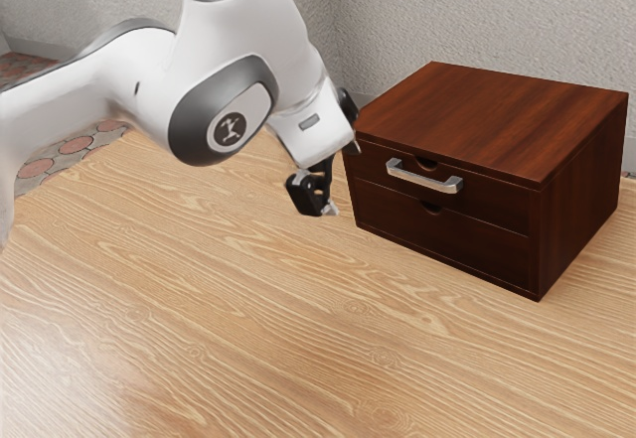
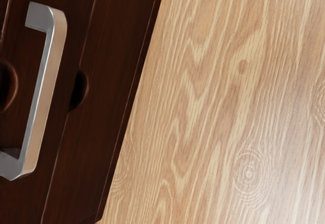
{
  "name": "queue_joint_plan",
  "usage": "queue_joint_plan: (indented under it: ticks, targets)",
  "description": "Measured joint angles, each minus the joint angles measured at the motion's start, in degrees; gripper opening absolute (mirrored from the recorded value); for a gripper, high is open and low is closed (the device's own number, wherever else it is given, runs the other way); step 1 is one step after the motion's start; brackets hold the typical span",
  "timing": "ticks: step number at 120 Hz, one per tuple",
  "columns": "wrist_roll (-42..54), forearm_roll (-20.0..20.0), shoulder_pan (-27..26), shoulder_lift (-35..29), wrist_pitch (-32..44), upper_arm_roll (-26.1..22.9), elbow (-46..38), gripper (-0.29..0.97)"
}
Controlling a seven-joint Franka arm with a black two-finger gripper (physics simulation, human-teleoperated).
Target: Pull the drawer handle with one arm to open the drawer
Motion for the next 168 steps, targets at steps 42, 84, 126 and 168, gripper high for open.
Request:
queue_joint_plan:
  ticks: [42, 84, 126, 168]
  targets:
    - [6.1, 0.1, 6.4, 0.3, 3.6, 0.2, -1.3, 0.68]
    - [9.5, 0.2, -1.1, 0.4, 4.3, 0.2, -1.3, 0.68]
    - [10.8, 1.0, 1.4, 0.9, 6.8, 0.2, -2.4, 0.68]
    - [10.9, 2.0, -1.6, 1.8, 8.9, 0.1, -2.6, 0.68]
